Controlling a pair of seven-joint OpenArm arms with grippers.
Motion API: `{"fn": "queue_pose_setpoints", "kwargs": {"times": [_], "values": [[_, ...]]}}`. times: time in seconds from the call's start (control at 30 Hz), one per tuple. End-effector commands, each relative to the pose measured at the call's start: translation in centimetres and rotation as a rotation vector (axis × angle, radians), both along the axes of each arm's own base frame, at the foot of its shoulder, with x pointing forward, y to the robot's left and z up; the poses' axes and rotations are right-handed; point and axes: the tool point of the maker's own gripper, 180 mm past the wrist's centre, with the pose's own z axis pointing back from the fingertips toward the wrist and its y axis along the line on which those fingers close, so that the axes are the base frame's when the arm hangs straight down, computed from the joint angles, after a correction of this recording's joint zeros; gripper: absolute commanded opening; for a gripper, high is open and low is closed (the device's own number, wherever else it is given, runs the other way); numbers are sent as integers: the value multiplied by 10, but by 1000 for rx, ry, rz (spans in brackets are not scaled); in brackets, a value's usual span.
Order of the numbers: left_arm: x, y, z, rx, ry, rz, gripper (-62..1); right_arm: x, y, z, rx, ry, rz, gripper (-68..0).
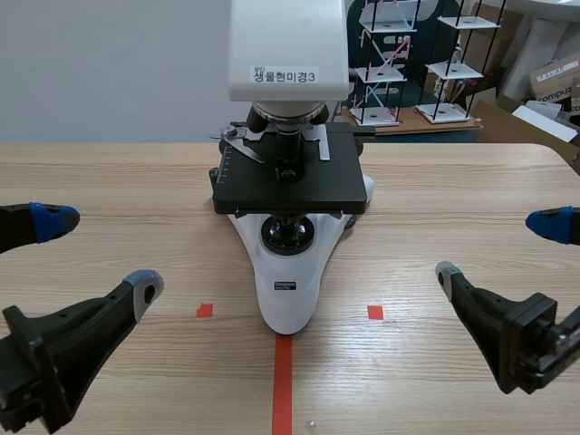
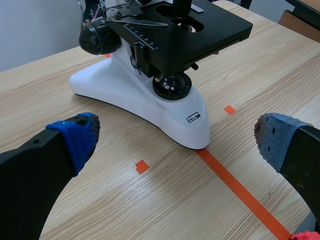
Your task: Point at the fine focus knob
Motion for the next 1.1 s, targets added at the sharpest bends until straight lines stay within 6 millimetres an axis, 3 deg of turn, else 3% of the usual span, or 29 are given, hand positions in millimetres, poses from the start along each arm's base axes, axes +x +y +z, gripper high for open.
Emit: {"fn": "queue_pose_setpoints", "kwargs": {"times": [0.0, 0.67, 0.83, 1.07], "values": [[0, -2, 9, -20, -23, -1, 14, 3, 2, 10, 4, -32, 11, 4], [0, -2, 9, -20, -23, -1, 14, 3, -1, 10, 29, -40, 1, -10], [0, -2, 9, -20, -23, -1, 14, 4, -13, 6, 33, -56, -19, -223], [0, -2, 9, -20, -23, -2, 14, 23, -46, 3, -9, -99, -70, -543]]}}
